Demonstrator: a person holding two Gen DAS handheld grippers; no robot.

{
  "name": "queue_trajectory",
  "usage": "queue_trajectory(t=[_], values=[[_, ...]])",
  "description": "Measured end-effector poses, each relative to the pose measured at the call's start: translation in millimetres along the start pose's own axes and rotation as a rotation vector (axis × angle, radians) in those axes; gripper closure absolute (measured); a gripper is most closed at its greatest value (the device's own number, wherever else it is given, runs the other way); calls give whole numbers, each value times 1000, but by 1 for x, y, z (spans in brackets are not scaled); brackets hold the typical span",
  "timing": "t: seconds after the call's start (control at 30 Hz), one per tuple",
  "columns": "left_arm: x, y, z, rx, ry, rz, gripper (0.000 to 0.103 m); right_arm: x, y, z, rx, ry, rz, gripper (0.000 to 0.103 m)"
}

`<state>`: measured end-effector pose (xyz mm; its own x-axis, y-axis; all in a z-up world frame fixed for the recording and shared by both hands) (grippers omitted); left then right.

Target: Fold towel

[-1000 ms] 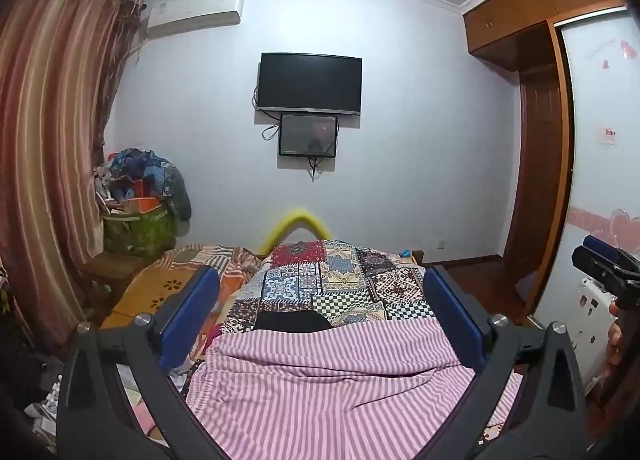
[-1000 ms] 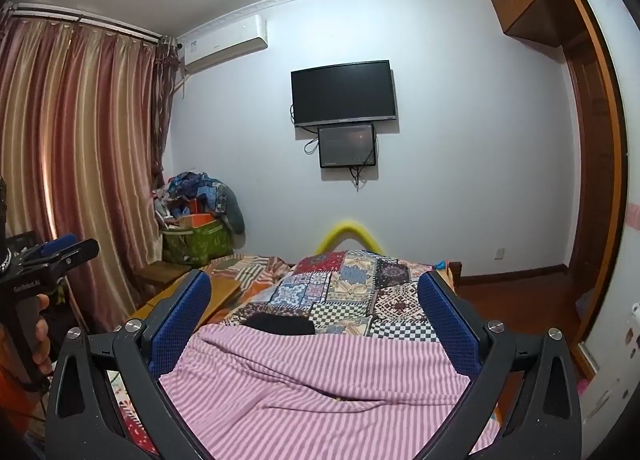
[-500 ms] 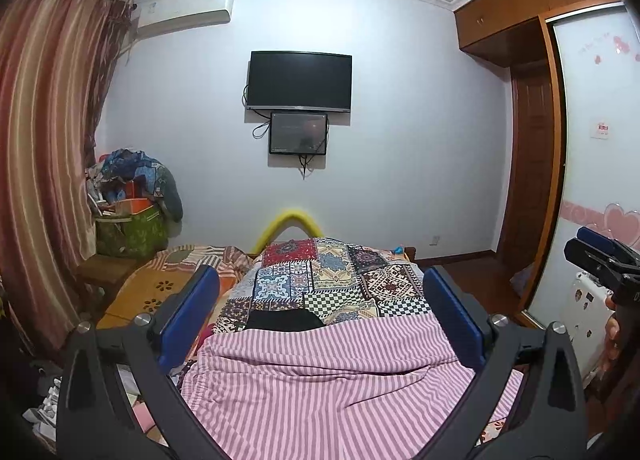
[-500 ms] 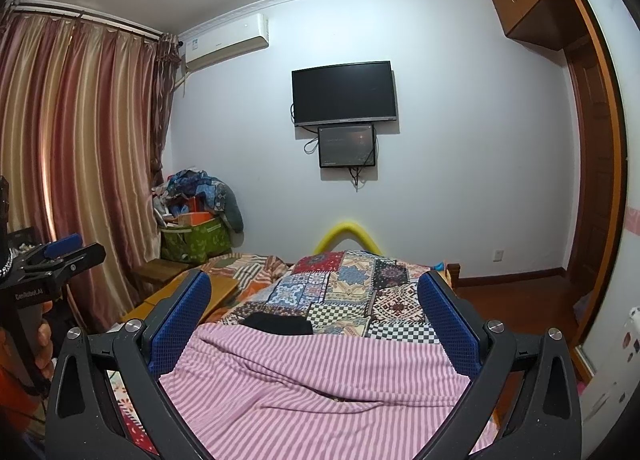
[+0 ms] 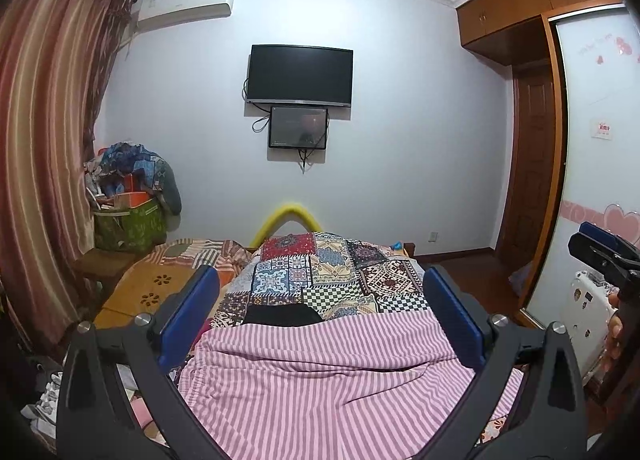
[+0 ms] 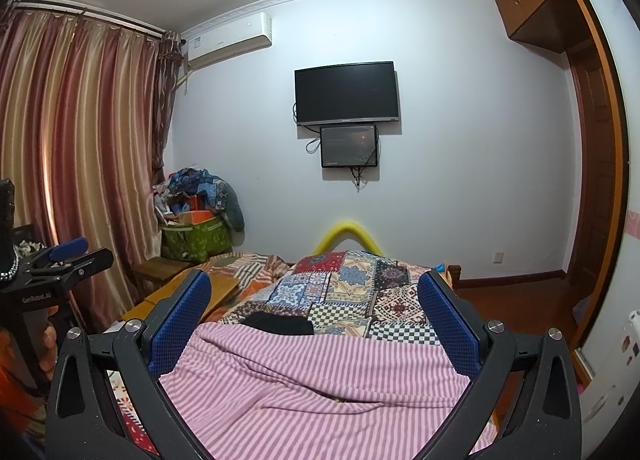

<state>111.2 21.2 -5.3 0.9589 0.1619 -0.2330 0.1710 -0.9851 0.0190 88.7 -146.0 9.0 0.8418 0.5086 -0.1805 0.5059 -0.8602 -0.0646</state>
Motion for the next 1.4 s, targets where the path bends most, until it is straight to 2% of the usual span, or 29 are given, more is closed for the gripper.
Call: queue_trajectory(t=[0.47,1.4], values=[[-1,-1,4,8,-4,14,0,8,-7,-4,-25,-13,-33,0],[5,3,9,18,-9,17,0,12,-7,-1,-17,-22,-32,0]])
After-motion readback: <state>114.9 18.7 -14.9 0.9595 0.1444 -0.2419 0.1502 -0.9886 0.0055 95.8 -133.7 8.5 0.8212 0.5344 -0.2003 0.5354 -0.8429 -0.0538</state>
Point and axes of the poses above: each gripper's, at about its wrist camera, not at the fingertips, and x roughly the way its jaws point, y to its right, z to its underside, the point moved 10 cm from there along x, roughly the way its jaws point, and after that the axes turned 8 degrees about -z, right-handed, at the moved point
